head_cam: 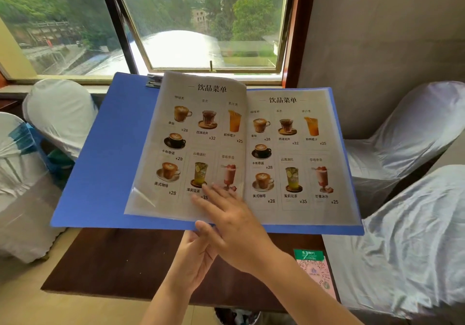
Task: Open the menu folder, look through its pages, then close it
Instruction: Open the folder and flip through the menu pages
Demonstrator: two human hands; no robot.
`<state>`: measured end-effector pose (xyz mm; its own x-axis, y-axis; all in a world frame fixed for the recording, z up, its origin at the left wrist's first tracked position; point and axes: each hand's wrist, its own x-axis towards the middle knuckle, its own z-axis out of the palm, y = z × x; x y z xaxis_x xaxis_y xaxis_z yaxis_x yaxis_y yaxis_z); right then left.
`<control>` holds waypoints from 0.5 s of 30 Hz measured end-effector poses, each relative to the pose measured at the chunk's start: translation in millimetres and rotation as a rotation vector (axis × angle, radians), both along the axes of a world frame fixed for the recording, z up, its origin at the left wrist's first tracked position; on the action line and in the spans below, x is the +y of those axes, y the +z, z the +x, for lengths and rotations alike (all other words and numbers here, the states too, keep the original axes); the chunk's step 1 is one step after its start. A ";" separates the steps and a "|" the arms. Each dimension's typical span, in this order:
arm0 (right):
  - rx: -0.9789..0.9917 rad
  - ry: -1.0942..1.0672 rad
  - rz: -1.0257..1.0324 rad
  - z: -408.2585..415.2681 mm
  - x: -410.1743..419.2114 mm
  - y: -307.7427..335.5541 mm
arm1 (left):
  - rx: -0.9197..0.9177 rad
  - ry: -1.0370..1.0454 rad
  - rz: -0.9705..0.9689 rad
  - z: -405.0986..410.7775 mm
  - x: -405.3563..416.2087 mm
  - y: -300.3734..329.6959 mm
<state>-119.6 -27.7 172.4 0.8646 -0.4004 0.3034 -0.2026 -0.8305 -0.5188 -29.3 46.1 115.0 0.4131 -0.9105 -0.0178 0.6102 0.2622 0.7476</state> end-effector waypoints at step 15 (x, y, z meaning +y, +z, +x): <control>-0.212 -0.639 0.925 -138.2 -122.9 21.7 | 0.032 -0.018 -0.017 33.6 7.4 -15.9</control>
<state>-257.8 -150.6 194.1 0.3892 -0.8942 -0.2209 -0.2857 0.1108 -0.9519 4.3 53.5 99.1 0.3963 -0.9180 -0.0157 0.6388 0.2634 0.7229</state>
